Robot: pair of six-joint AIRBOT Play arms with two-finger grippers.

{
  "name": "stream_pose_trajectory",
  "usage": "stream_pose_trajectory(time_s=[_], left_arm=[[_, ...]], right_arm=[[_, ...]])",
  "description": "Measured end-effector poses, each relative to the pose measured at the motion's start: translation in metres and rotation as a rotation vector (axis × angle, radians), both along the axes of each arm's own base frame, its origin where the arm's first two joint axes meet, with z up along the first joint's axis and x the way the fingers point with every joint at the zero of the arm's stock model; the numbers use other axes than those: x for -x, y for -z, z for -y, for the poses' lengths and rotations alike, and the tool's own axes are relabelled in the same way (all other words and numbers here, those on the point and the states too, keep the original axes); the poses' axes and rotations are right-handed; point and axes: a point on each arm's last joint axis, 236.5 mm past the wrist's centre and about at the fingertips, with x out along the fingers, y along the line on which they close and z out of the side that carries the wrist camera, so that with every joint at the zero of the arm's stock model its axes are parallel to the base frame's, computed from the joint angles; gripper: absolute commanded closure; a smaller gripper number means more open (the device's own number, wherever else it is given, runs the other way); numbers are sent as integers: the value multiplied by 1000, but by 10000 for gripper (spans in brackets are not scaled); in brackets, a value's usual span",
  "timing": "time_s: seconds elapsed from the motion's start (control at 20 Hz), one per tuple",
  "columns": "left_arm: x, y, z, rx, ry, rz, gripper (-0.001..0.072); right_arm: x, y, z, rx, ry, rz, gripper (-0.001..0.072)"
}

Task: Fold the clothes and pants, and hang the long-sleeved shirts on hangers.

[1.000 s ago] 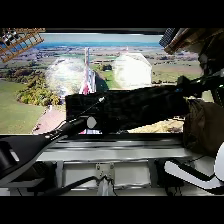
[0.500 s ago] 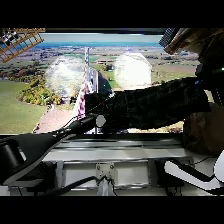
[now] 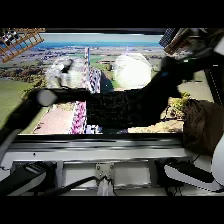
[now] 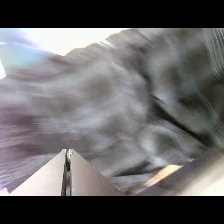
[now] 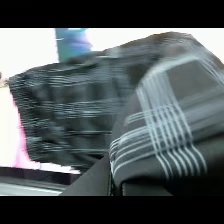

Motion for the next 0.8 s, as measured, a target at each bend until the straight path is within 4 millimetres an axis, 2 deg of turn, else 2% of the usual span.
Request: stream_pose_trajectory(time_s=[0.15, 0.2, 0.3, 0.35, 0.5, 0.55, 0.65, 0.7, 0.8], left_arm=[[5, -25, -69, -19, -117, 0, 698], [9, -34, -86, -15, -153, 5, 698], [18, -51, -108, -6, -200, 25, 698], [24, -59, -113, 3, -212, 33, 698], [37, -77, -123, 10, -234, 73, 698], [40, -81, -125, 11, -237, 81, 698], [43, -85, -126, 13, -240, 90, 697], [44, -86, -127, 14, -240, 89, 697], [45, -86, -127, 13, -242, 91, 697]], right_arm=[[2, 16, -77, -23, -130, 7, 695], [4, 26, -104, -28, -175, 2, 694], [10, 54, -150, -25, -250, -27, 693], [14, 70, -171, -18, -286, -45, 648], [21, 124, -230, -6, -394, -60, 435], [24, 138, -249, -13, -434, -47, 392], [32, 155, -277, -29, -499, -26, 391], [37, 159, -287, -31, -533, -14, 350], [46, 162, -292, -11, -590, 3, 346]])
